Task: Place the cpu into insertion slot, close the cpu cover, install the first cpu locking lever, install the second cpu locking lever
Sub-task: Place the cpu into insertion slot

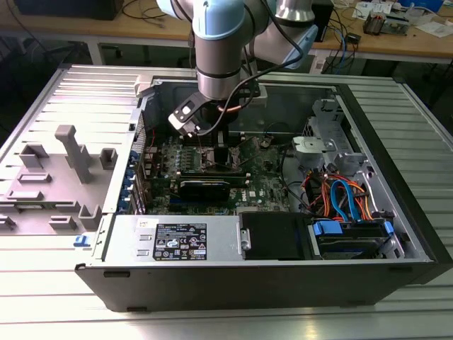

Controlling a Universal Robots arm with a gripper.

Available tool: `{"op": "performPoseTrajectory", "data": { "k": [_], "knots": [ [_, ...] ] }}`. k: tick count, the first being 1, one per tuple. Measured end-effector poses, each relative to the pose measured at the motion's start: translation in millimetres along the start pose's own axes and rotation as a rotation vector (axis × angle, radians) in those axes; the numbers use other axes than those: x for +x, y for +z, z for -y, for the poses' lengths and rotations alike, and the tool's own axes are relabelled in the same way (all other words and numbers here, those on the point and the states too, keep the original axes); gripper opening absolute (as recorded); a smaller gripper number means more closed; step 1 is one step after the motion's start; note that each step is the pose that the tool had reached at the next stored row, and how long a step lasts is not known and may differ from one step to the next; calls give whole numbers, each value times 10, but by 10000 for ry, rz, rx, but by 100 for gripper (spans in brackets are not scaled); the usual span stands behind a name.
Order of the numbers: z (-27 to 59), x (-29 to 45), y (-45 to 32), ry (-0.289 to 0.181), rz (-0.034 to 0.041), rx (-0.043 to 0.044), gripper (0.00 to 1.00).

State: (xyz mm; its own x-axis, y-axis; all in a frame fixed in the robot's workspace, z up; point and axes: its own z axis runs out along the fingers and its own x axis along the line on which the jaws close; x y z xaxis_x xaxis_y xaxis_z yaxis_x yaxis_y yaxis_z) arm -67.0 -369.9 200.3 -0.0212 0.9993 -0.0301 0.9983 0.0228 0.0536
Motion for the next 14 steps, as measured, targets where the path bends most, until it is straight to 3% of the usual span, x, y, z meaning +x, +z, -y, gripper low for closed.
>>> {"op": "performPoseTrajectory", "data": {
  "k": [14],
  "knots": [
    [-2,2,31,0,-9,-2,55]
  ]
}}
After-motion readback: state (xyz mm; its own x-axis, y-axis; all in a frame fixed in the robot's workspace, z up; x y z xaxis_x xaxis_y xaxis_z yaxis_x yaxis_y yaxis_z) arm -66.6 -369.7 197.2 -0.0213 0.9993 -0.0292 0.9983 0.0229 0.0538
